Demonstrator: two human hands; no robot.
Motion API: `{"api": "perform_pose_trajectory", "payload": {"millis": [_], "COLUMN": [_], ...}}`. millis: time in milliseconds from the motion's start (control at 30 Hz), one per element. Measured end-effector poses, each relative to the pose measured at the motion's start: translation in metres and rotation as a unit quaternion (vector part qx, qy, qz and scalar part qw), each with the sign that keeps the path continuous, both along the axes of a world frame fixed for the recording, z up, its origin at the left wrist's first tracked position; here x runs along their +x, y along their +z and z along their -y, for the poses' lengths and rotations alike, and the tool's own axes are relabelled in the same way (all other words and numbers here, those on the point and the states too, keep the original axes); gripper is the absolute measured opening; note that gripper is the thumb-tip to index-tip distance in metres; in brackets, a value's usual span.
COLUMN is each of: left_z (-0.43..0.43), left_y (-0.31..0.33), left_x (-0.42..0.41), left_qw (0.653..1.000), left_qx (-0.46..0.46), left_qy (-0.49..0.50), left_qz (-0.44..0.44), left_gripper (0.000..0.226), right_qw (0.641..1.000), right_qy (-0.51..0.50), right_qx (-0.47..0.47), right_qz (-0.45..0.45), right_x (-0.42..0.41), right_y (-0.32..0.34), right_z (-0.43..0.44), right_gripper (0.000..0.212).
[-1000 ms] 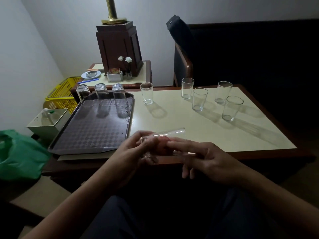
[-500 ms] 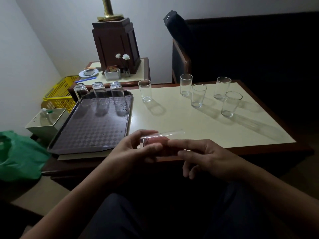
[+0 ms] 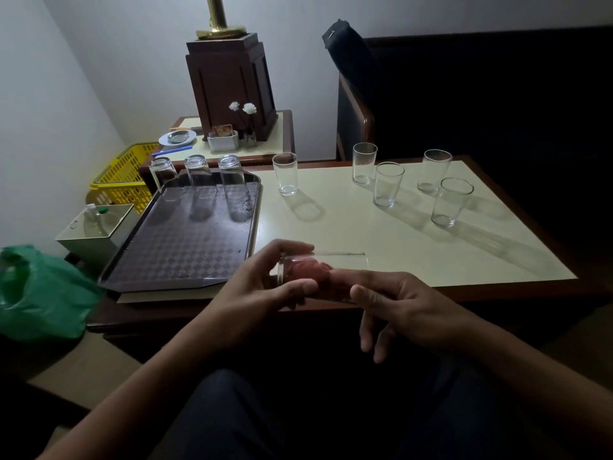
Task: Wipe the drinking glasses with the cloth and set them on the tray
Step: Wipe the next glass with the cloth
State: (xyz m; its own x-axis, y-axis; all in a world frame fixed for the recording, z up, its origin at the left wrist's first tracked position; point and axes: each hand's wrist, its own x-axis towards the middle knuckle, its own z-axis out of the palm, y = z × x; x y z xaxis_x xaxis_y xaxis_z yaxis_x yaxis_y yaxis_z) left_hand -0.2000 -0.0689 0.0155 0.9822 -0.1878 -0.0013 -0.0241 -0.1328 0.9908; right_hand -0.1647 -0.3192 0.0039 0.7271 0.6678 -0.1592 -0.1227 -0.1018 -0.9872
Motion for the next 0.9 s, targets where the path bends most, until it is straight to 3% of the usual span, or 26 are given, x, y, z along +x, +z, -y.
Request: {"api": "perform_pose_trajectory", "payload": {"millis": [67, 133, 200, 267, 300, 367, 433, 500, 533, 600, 667, 733, 800, 900], "left_z": [-0.005, -0.004, 0.001, 0.006, 0.007, 0.003, -0.002, -0.004, -0.003, -0.002, 0.002, 0.008, 0.01, 0.002], "left_y": [0.0, -0.003, -0.004, -0.004, -0.003, -0.007, -0.008, -0.009, -0.01, -0.01, -0.007, -0.003, -0.005, -0.005], "left_x": [0.0, 0.001, 0.003, 0.004, 0.004, 0.005, 0.005, 0.004, 0.004, 0.004, 0.004, 0.003, 0.003, 0.002], "left_qw": [0.998, 0.998, 1.0, 0.985, 0.981, 0.99, 0.999, 0.983, 0.978, 0.988, 0.999, 0.979, 0.969, 0.992], "left_qx": [0.035, 0.033, -0.017, -0.111, -0.129, -0.096, 0.015, 0.114, 0.132, 0.109, 0.019, -0.1, -0.149, -0.052], "left_qy": [-0.014, 0.001, 0.002, -0.022, -0.021, 0.002, 0.004, -0.007, 0.0, 0.018, 0.001, -0.03, -0.024, -0.016], "left_qz": [0.058, 0.06, -0.015, -0.13, -0.146, -0.099, 0.032, 0.146, 0.159, 0.11, -0.041, -0.177, -0.196, -0.109], "left_gripper": [0.051, 0.058, 0.063, 0.05, 0.045, 0.04, 0.048, 0.058, 0.061, 0.07, 0.065, 0.053, 0.053, 0.048], "right_qw": [1.0, 0.999, 0.998, 0.996, 0.995, 0.998, 1.0, 1.0, 0.999, 0.999, 0.998, 0.997, 0.998, 1.0], "right_qy": [-0.009, -0.03, -0.047, -0.037, -0.025, -0.01, -0.003, -0.015, -0.023, -0.042, -0.058, -0.057, -0.04, -0.02], "right_qx": [0.013, 0.028, 0.03, 0.014, 0.007, 0.003, 0.006, 0.015, 0.019, 0.02, 0.022, 0.017, 0.002, -0.011], "right_qz": [-0.017, -0.018, 0.016, 0.078, 0.092, 0.061, 0.002, -0.022, -0.019, -0.001, 0.022, 0.046, 0.049, -0.001], "right_x": [0.0, 0.001, 0.004, 0.004, 0.003, 0.003, 0.002, 0.003, 0.003, 0.004, 0.004, 0.003, 0.001, -0.001], "right_y": [0.001, 0.003, 0.003, 0.002, 0.001, 0.002, 0.004, 0.003, 0.001, 0.001, 0.002, 0.003, 0.004, 0.007], "right_z": [-0.003, -0.004, -0.002, 0.002, 0.004, 0.003, 0.0, -0.001, -0.001, -0.001, 0.0, 0.002, 0.002, -0.001], "right_gripper": [0.035, 0.035, 0.035, 0.034, 0.034, 0.037, 0.037, 0.035, 0.034, 0.032, 0.035, 0.039, 0.043, 0.039]}}
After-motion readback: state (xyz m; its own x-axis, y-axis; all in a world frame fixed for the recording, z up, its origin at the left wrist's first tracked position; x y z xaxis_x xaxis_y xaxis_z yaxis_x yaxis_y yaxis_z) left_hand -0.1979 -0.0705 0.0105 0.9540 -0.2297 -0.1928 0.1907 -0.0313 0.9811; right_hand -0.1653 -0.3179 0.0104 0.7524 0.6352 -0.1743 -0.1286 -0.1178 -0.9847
